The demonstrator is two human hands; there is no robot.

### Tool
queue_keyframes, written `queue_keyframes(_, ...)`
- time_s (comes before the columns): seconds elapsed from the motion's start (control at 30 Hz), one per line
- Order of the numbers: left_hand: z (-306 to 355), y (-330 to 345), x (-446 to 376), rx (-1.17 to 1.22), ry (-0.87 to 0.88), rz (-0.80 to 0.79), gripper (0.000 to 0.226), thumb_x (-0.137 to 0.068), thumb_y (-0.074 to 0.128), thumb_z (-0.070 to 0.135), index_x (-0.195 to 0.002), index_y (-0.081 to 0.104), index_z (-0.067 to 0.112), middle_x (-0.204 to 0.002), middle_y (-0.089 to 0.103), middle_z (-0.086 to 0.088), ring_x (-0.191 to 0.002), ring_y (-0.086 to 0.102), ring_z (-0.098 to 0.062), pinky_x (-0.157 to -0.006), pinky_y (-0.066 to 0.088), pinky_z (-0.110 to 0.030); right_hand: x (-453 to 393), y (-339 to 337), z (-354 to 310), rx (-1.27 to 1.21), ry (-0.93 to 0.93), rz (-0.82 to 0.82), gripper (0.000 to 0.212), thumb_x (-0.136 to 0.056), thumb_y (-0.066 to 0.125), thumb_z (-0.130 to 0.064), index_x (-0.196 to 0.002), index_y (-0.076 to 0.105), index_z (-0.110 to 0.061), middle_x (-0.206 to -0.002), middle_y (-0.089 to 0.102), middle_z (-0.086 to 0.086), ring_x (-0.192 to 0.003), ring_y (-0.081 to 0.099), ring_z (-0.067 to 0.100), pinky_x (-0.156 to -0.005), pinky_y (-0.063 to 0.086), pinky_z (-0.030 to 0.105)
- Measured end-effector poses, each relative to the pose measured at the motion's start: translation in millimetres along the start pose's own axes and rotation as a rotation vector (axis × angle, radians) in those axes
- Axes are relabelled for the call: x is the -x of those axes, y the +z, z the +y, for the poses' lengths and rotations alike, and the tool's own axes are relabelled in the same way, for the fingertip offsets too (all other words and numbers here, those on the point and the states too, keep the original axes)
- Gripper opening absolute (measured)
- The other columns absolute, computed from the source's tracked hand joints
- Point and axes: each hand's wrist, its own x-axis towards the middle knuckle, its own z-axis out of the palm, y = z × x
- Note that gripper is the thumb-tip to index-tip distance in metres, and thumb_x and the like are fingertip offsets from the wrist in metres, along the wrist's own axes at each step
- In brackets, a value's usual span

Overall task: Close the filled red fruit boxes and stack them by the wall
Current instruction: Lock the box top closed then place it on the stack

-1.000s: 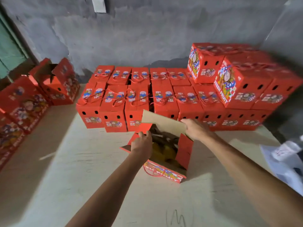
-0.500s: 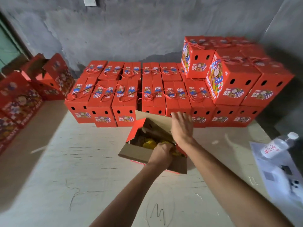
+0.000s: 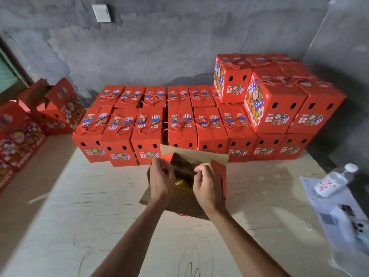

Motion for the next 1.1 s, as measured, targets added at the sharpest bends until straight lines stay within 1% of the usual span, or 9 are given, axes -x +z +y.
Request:
queue_keyframes(0.07,-6.5,-2.7,-11.4,0.021,-0.05,0.074,0.013,-0.098,0.056,0.01,-0.098,0.046,0.019,-0.094,0.055,-0.005,-0.086,0.054,-0.024,-0.071,0.048,-0.041,-3.8,-6.7,12.0,0.075,0.086,0.127,0.009,-0.094,0.056,-0.007,-0.093,0.061,-0.013,-0.093,0.059,-0.001,-0.088,0.053,0.015,-0.074,0.048,0.028)
queue_keyframes(0.13,-19.3,-2.1,-20.6,-0.078,-0.087,0.061,0.013,-0.101,0.05,0.008,-0.111,0.051,0.016,-0.109,0.057,-0.01,-0.101,0.051,-0.029,-0.084,0.047,-0.045,-3.4,-12.0,26.1,0.155,0.248,0.191,0.008,-0.093,0.059,-0.005,-0.099,0.061,-0.009,-0.096,0.061,0.005,-0.087,0.054,0.019,-0.072,0.049,0.033)
queue_keyframes(0.23,-37.0,-0.3,-25.5,-0.34,-0.126,-0.156,0.039,-0.105,0.039,0.012,-0.141,0.05,0.022,-0.135,0.059,-0.012,-0.12,0.05,-0.032,-0.101,0.044,-0.051,2.2,-13.4,45.5,0.306,0.507,0.015,0.021,-0.1,0.054,-0.013,-0.118,0.061,-0.004,-0.118,0.064,0.017,-0.102,0.061,0.032,-0.078,0.054,0.042)
queue_keyframes(0.3,-42.8,-0.7,-24.4,-0.435,-0.127,-0.27,0.044,-0.108,0.032,0.02,-0.148,0.043,0.033,-0.135,0.061,-0.009,-0.118,0.056,-0.031,-0.097,0.052,-0.05,5.2,-10.9,54.6,0.37,0.592,-0.134,0.025,-0.107,0.042,-0.021,-0.114,0.06,-0.005,-0.11,0.069,0.016,-0.094,0.068,0.033,-0.071,0.052,0.037)
queue_keyframes(0.47,-47.5,-3.7,-11.8,-0.432,-0.11,-0.218,0.044,-0.11,0.03,0.026,-0.151,0.044,0.032,-0.125,0.063,-0.011,-0.107,0.063,-0.034,-0.087,0.056,-0.044,2.7,-9.8,67.0,0.389,0.555,-0.207,0.026,-0.11,0.037,-0.024,-0.105,0.058,-0.008,-0.096,0.073,0.013,-0.082,0.072,0.034,-0.064,0.053,0.035)
queue_keyframes(0.6,-48.6,-5.3,17.5,-0.469,-0.152,-0.144,0.042,-0.105,0.035,0.021,-0.145,0.041,0.028,-0.112,0.058,-0.011,-0.1,0.057,-0.036,-0.094,0.05,-0.049,-1.9,-11.4,79.2,0.383,0.499,-0.287,0.035,-0.111,0.035,-0.028,-0.122,0.061,-0.007,-0.1,0.075,0.013,-0.088,0.073,0.033,-0.065,0.041,0.027)
queue_keyframes(0.8,-52.6,-8.9,19.9,-0.511,-0.169,-0.168,0.038,-0.107,0.033,0.026,-0.145,0.036,0.028,-0.112,0.053,-0.008,-0.105,0.053,-0.033,-0.099,0.042,-0.048,-2.4,-9.7,80.2,0.385,0.445,-0.296,0.036,-0.111,0.035,-0.029,-0.125,0.06,-0.006,-0.102,0.075,0.015,-0.088,0.073,0.034,-0.065,0.042,0.028)
queue_keyframes(0.93,-53.8,-11.0,16.2,-0.474,-0.148,-0.191,0.04,-0.109,0.032,0.037,-0.148,0.037,0.03,-0.107,0.047,-0.004,-0.104,0.053,-0.032,-0.095,0.048,-0.047,-3.3,-12.1,78.4,0.342,0.462,-0.314,0.042,-0.112,0.032,-0.033,-0.129,0.06,-0.007,-0.11,0.074,0.015,-0.096,0.072,0.034,-0.072,0.05,0.034)
queue_keyframes(1.1,-56.4,-11.8,17.0,-0.501,-0.159,-0.261,0.065,-0.105,0.029,0.06,-0.161,0.018,0.029,-0.132,0.05,-0.012,-0.121,0.051,-0.032,-0.098,0.05,-0.046,-0.4,-13.0,78.9,0.316,0.463,-0.338,0.058,-0.105,0.027,-0.059,-0.12,0.059,-0.013,-0.107,0.073,0.008,-0.09,0.07,0.028,-0.069,0.046,0.03)
